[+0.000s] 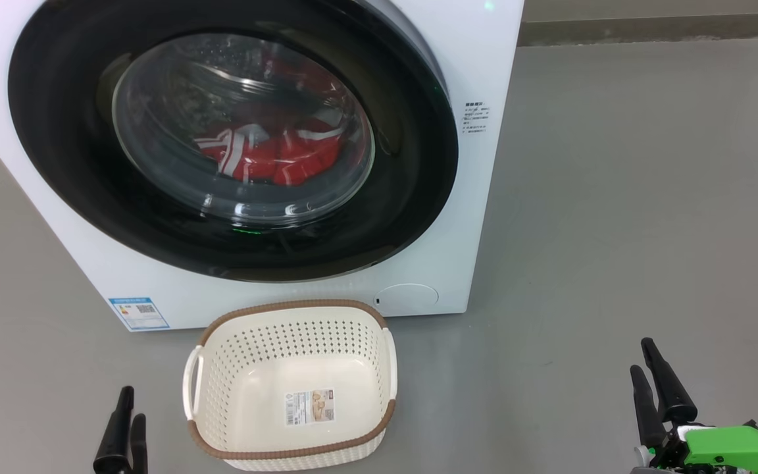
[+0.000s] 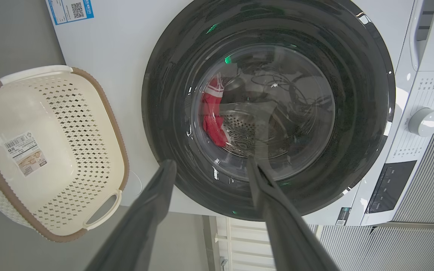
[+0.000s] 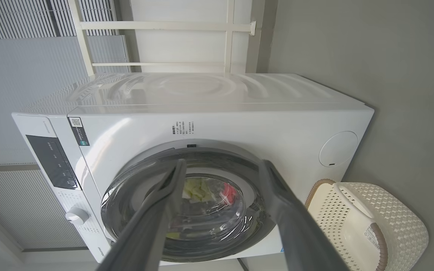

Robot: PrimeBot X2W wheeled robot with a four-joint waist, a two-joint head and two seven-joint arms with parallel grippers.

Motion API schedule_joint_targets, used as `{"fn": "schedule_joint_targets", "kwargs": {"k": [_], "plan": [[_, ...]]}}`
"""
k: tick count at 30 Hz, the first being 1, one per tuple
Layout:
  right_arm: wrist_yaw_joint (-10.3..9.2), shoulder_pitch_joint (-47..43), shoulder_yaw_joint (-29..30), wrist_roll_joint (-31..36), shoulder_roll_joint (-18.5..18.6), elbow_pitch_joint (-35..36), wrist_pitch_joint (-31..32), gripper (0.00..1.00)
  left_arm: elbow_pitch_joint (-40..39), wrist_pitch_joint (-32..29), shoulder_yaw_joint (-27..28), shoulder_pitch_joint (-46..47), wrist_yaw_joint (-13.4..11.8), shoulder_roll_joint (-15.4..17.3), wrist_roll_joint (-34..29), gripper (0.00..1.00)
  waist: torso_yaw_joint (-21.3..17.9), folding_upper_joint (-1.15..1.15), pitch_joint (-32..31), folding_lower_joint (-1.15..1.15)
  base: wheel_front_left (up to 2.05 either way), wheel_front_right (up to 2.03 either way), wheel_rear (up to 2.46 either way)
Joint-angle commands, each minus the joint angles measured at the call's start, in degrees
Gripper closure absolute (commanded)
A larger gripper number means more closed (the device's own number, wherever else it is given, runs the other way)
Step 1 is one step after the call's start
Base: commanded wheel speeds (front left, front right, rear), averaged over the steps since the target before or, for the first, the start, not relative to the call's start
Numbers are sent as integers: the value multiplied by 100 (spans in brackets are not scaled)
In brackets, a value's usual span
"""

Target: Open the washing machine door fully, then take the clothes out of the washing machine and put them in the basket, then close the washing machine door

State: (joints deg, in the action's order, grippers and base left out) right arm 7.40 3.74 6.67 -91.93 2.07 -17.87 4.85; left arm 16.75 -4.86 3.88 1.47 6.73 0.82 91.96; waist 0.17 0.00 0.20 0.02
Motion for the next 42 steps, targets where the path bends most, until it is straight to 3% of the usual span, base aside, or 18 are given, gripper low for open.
{"fn": "schedule_joint_targets", "kwargs": {"k": [1,25,42], "plan": [[1,229,-52,-29,45,203,-60,0,-194,74,15,200,12,82,-7,0,3,0,3,-1,0,0,0],[3,378,-497,373,205,536,-462,0,-580,477,-213,245,25,256,-438,0,35,0,-14,-1,0,0,0],[4,519,-847,1647,379,667,-791,0,-662,774,-332,281,35,345,-1858,0,51,0,-21,-1,0,0,0]]}}
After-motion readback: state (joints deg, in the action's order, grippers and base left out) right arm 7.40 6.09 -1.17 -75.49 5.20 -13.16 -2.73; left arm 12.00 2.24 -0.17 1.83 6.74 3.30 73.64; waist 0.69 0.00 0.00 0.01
